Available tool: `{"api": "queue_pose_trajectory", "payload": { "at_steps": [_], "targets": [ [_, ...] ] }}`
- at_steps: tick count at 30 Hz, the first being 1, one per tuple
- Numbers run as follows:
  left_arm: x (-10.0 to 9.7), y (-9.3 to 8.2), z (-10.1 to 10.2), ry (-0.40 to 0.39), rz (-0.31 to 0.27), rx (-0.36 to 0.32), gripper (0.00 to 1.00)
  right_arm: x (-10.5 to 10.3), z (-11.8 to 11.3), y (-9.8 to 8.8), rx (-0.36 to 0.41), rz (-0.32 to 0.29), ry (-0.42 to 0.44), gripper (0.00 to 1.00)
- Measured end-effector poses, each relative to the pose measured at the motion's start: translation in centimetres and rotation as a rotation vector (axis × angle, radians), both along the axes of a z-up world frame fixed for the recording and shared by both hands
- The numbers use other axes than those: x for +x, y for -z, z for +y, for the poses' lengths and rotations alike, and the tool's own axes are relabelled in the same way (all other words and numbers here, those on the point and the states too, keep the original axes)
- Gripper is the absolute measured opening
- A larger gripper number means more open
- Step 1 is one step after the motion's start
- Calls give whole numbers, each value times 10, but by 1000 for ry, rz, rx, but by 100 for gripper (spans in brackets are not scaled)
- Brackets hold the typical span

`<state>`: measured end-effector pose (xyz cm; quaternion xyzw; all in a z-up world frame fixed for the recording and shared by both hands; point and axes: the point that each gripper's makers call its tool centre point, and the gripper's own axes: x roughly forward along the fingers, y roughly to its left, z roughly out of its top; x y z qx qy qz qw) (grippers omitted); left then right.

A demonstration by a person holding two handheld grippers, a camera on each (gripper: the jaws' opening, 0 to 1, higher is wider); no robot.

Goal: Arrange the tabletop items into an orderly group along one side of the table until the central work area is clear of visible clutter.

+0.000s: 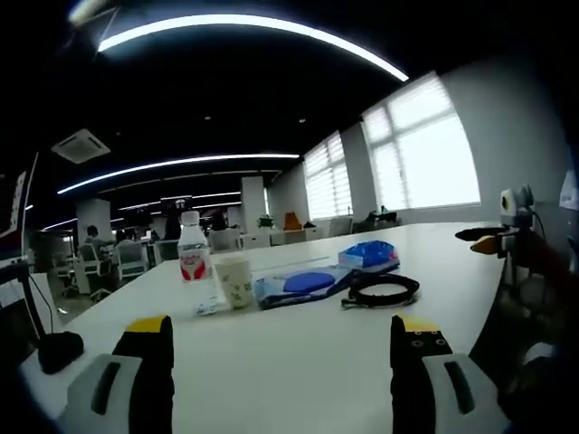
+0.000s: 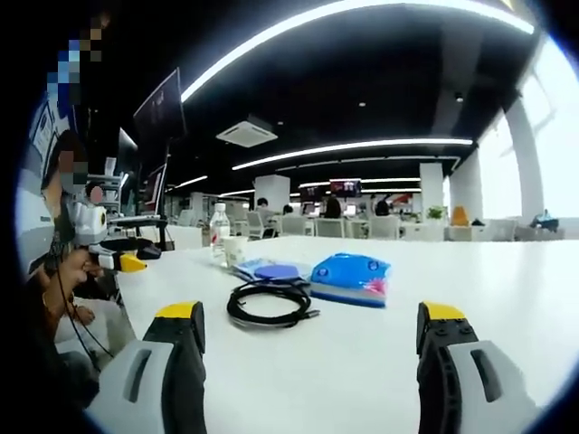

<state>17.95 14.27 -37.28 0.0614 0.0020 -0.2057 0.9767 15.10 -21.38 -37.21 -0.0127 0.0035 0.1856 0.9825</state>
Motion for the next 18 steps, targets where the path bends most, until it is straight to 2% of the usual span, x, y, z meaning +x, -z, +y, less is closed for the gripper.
{"api": "queue_pose_trajectory", "payload": {
  "at_steps": [4,18],
  "targets": [
    [-1,3,0,3,16,27,100,1,1,0,2,-3,-1,95],
    [0,0,3,-3,6,5,100,3,2,2,-11,4,-2,94]
  ]
}}
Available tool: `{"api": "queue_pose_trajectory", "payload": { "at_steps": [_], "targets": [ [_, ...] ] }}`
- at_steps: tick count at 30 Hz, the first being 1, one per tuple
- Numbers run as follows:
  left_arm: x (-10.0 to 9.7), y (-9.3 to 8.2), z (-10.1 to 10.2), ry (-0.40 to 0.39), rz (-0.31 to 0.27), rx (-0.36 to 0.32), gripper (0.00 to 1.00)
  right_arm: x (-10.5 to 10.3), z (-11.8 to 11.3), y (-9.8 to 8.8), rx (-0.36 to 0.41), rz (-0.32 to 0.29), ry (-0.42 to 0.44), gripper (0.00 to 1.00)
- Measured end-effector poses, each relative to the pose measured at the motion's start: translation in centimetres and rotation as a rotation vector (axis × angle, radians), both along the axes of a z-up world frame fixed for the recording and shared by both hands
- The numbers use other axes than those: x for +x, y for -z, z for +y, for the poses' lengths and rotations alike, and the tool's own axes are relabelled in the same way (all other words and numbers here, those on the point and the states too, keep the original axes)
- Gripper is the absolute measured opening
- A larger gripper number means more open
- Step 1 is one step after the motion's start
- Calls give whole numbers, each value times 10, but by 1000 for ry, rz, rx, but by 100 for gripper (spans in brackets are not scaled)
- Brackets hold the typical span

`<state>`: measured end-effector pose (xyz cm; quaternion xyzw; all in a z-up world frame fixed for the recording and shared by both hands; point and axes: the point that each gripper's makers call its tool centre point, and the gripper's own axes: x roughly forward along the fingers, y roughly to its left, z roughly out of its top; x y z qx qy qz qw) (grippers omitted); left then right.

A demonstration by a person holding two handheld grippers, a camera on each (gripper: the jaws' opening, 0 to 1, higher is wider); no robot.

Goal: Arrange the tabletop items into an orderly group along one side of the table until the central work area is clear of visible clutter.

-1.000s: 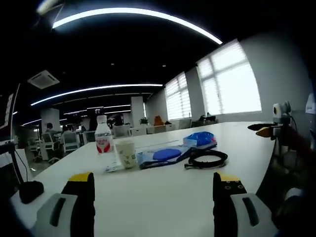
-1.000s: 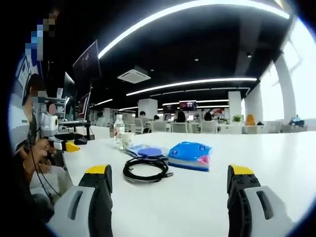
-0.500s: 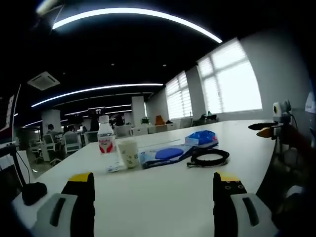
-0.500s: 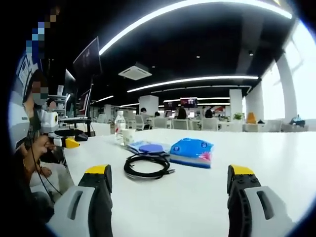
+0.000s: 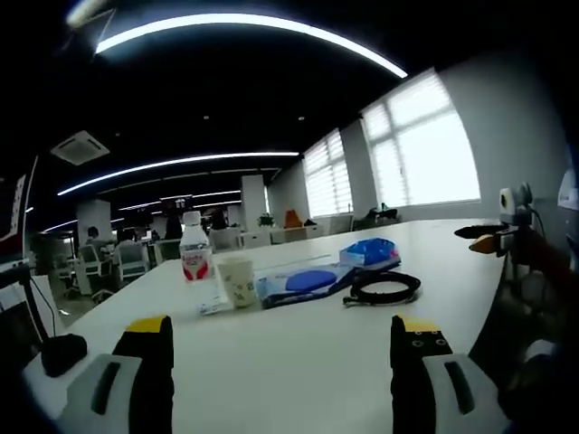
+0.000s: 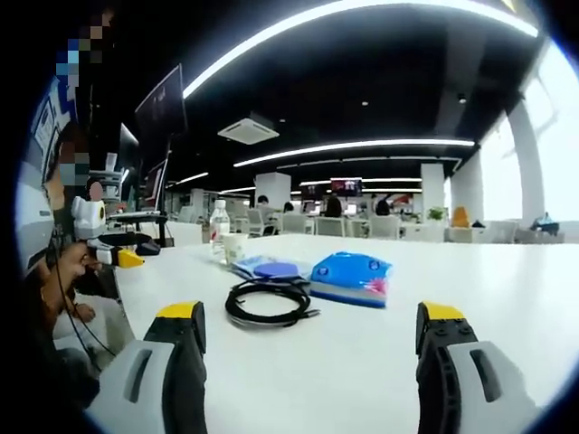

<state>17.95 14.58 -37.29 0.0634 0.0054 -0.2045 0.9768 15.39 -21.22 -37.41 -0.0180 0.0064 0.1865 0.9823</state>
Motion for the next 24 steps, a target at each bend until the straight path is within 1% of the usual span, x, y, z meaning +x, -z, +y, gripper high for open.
{"api": "queue_pose_trajectory", "payload": {
  "at_steps": [4,14,19,20,24],
  "targets": [
    [-1,3,2,-4,11,0,100,1,1,4,-9,11,-2,93],
    [-1,2,8,-18,2,5,100,2,3,4,-12,12,-6,91],
    [-1,2,7,-19,6,11,100,3,3,3,-12,4,-3,90],
    [-2,1,6,-16,-4,9,100,4,3,4,-12,6,-4,90],
    [-3,2,4,-11,-3,8,100,4,5,6,-23,18,-9,90]
  ]
}}
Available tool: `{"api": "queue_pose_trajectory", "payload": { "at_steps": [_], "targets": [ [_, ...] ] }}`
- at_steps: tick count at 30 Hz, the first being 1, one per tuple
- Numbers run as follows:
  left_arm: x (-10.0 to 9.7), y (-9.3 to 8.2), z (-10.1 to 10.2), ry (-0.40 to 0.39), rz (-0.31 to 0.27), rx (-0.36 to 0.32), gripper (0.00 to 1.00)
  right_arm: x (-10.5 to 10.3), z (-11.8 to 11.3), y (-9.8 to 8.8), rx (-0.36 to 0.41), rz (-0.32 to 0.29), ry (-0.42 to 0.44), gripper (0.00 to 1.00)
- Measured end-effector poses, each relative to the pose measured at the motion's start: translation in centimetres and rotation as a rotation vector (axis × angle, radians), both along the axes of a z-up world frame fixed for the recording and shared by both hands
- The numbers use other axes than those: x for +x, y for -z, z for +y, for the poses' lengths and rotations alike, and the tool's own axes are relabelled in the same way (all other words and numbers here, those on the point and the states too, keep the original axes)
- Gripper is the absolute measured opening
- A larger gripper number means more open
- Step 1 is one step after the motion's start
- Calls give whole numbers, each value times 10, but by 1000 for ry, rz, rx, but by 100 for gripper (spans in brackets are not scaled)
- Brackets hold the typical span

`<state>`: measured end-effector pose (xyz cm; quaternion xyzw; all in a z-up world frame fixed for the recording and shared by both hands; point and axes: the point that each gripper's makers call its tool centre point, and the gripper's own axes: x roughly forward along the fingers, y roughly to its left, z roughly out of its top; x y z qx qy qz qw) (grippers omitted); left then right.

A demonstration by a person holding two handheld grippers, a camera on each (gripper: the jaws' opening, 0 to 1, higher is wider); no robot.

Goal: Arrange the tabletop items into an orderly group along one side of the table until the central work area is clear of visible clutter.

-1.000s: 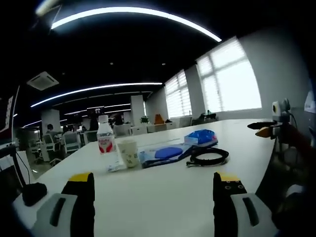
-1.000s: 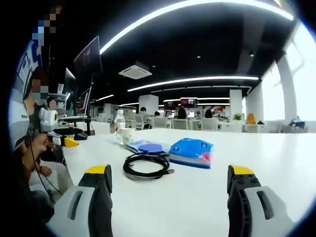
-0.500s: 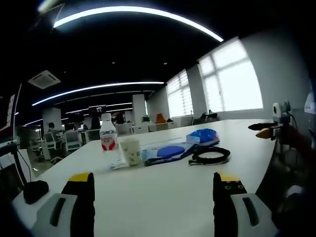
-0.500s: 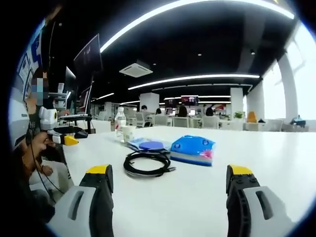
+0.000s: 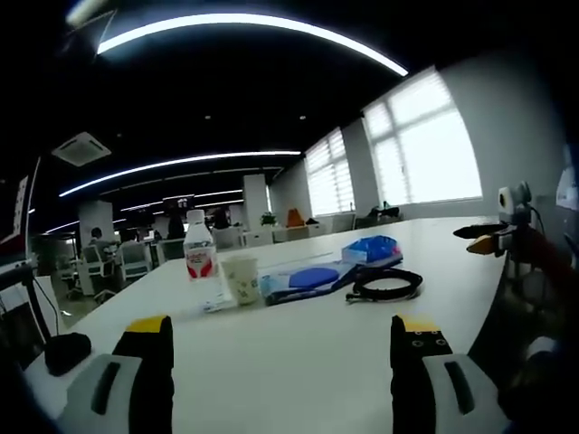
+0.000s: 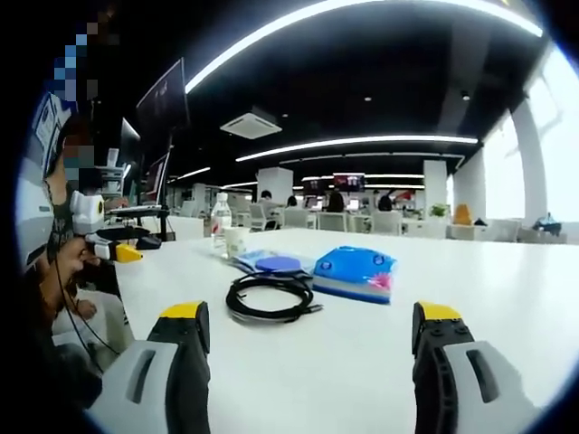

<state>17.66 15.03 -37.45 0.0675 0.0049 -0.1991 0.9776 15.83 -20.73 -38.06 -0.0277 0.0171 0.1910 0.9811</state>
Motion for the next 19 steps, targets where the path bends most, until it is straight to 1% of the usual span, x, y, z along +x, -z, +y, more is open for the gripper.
{"api": "queue_pose_trajectory", "payload": {
  "at_steps": [8,14,19],
  "targets": [
    [1,2,0,9,9,5,100,0,2,-5,-8,-11,3,89],
    [1,3,0,9,-2,9,100,0,3,-3,-13,-5,2,88],
    [1,5,-1,19,9,14,100,0,3,-2,-11,-3,1,88]
  ]
}}
